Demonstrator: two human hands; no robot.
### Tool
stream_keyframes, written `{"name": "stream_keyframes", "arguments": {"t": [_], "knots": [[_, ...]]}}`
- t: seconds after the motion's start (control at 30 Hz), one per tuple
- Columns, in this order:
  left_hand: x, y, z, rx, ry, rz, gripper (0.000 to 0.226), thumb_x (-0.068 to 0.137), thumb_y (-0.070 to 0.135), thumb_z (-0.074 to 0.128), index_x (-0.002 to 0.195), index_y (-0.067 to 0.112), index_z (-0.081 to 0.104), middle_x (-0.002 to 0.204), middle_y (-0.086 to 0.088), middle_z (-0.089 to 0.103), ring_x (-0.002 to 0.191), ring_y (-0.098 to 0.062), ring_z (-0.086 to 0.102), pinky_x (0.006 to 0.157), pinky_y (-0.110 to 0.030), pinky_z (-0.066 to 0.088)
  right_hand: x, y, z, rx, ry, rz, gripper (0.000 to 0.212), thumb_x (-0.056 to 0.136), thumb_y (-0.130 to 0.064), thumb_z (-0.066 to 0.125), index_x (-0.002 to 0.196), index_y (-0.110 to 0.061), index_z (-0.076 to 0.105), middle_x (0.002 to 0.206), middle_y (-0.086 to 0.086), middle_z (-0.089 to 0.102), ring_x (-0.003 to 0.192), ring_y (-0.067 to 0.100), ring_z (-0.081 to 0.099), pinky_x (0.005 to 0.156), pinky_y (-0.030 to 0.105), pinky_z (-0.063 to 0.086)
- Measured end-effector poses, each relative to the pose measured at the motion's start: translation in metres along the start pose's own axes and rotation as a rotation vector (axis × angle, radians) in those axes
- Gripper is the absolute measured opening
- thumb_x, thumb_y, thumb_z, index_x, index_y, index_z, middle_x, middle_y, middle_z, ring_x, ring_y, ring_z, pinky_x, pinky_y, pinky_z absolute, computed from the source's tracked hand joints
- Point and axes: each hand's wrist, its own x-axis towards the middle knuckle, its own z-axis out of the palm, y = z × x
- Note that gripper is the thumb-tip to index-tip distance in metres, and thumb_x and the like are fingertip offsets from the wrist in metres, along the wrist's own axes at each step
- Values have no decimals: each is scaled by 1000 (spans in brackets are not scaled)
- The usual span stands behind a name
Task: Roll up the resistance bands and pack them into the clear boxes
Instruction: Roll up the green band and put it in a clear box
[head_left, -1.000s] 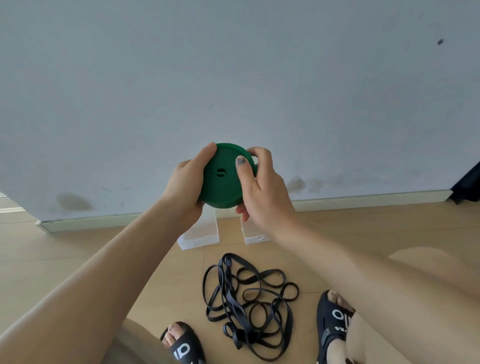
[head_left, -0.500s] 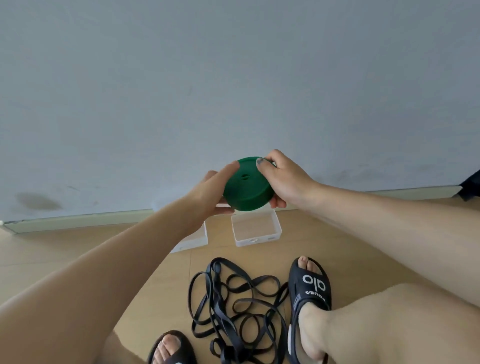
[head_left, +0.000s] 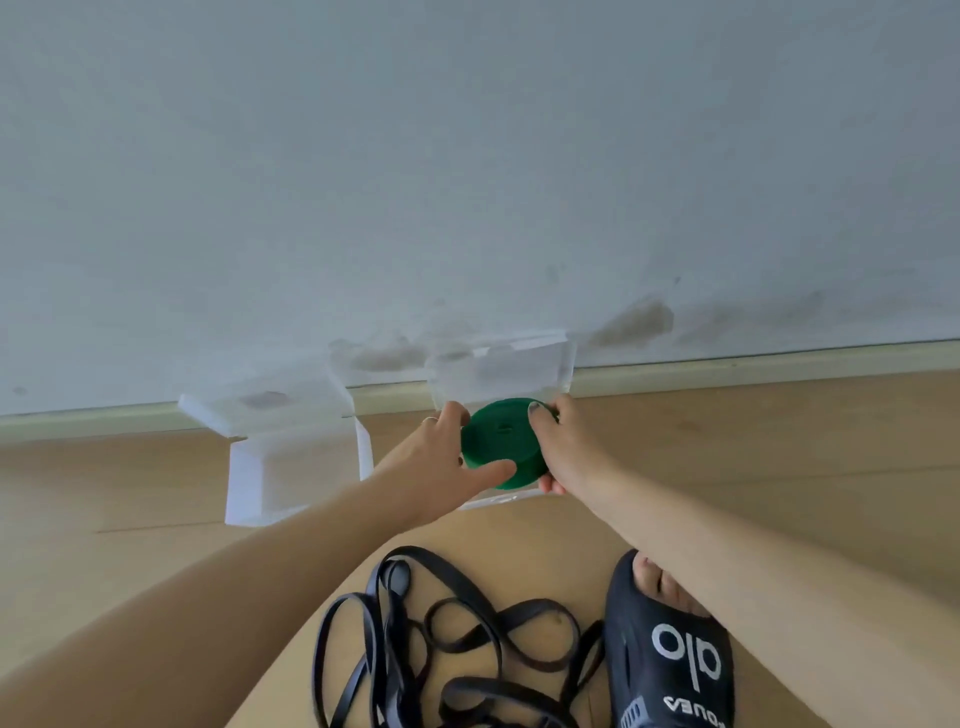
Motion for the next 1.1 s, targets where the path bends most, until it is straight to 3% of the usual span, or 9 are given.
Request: {"name": "stream_keyframes", "arguments": {"t": [0.17, 0.3, 0.4, 0.57, 0.67, 0.77, 0.93, 1.0, 1.1], "knots": [[32, -25, 27, 153, 14, 24, 60, 92, 67, 55, 131, 24, 43, 124, 8, 53, 104, -15, 57, 85, -30, 48, 34, 32, 23, 65, 11, 95, 24, 110, -35, 35, 109, -14, 47, 101, 16, 62, 52, 26, 49, 34, 19, 35], [37, -29, 38, 314, -2, 92, 52, 99, 65, 44, 129, 22, 41, 128, 3, 54, 90, -13, 47, 74, -29, 37, 42, 40, 24, -40, 17, 65, 25, 110, -37, 34, 106, -14, 44, 101, 15, 68, 41, 24, 53, 34, 23, 36], [44, -30, 36, 429, -16, 122, 55, 101, 66, 38, 131, 20, 40, 126, 2, 57, 82, -15, 52, 67, -30, 39, 46, 37, 21, -84, 3, 56, 27, 110, -40, 34, 111, -15, 44, 105, 10, 66, 44, 24, 57, 34, 21, 35], [47, -36, 36, 612, -20, 160, 56, 103, 62, 39, 134, 16, 36, 120, -1, 58, 87, -22, 65, 64, -30, 43, 51, 33, 14, -341, -74, -27, 34, 108, -49, 34, 105, -17, 48, 78, 2, 54, 61, 20, 52, 56, 32, 36], [50, -35, 36, 656, -17, 149, 58, 102, 62, 42, 136, 15, 35, 119, -2, 56, 88, -23, 65, 63, -32, 42, 54, 29, 11, -383, -121, -23, 37, 106, -52, 34, 107, -19, 50, 74, 3, 52, 61, 21, 54, 57, 31, 38], [51, -32, 37, 697, -10, 142, 59, 102, 62, 42, 137, 15, 35, 119, -3, 54, 77, -22, 56, 60, -33, 42, 54, 27, 9, -372, -123, -21, 36, 108, -47, 36, 111, -16, 54, 76, 3, 52, 56, 20, 56, 48, 24, 36], [56, -31, 44, 734, 16, 144, 62, 100, 65, 43, 136, 14, 35, 122, -4, 51, 77, -22, 60, 58, -33, 44, 59, 35, 12, -428, -80, -100, 39, 104, -51, 42, 101, -15, 58, 104, 4, 58, 84, 23, 62, 72, 37, 50], [60, -31, 44, 719, 15, 137, 63, 99, 66, 45, 133, 14, 36, 119, -4, 50, 75, -22, 59, 58, -33, 44, 59, 35, 14, -434, -77, -95, 37, 103, -51, 44, 107, -18, 60, 117, 1, 56, 95, 24, 63, 81, 41, 54], [63, -30, 42, 649, -2, 104, 62, 96, 64, 53, 128, 13, 39, 110, -3, 44, 74, -23, 54, 62, -34, 43, 57, 32, 14, -509, -78, -86, 44, 103, -51, 44, 125, -17, 61, 130, -3, 48, 104, 25, 60, 76, 37, 49]]}}
